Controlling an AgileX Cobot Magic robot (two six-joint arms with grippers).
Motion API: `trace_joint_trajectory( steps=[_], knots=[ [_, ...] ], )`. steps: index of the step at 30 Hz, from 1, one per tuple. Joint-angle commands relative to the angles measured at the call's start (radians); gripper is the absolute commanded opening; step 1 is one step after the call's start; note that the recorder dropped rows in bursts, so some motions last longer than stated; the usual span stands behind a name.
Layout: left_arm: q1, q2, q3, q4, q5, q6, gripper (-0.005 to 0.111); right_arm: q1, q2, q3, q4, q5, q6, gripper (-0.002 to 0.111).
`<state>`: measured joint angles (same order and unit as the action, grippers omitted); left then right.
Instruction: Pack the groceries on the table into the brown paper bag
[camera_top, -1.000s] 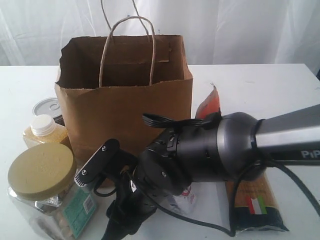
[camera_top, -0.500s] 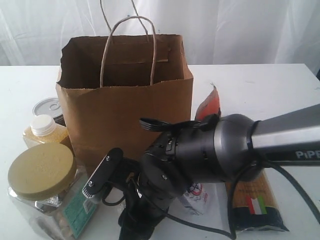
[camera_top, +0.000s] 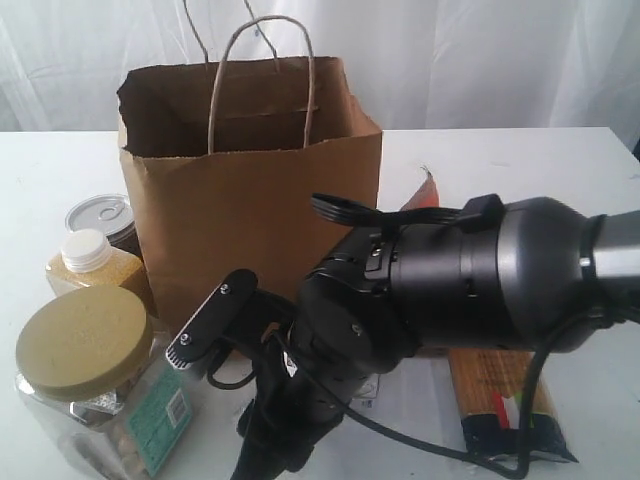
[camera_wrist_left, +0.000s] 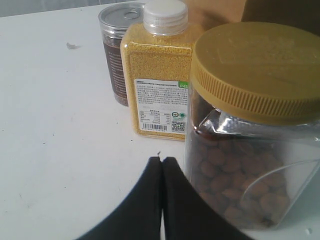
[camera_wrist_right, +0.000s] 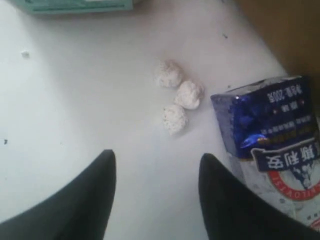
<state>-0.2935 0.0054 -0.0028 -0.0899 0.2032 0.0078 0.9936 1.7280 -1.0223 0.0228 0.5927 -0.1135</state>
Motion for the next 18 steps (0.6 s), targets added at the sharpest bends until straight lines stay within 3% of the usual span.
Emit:
trace_joint_trajectory(
  steps=[1,18],
  knots=[
    [0.004,-0.005,0.003,-0.006,-0.001,-0.008,0.0,-0.007,-0.012,0.007,0.002,0.037,0.023,0.048],
    [0.004,-0.005,0.003,-0.006,-0.001,-0.008,0.0,-0.005,0.076,0.013,0.029,-0.076,0.028,0.047]
  ],
)
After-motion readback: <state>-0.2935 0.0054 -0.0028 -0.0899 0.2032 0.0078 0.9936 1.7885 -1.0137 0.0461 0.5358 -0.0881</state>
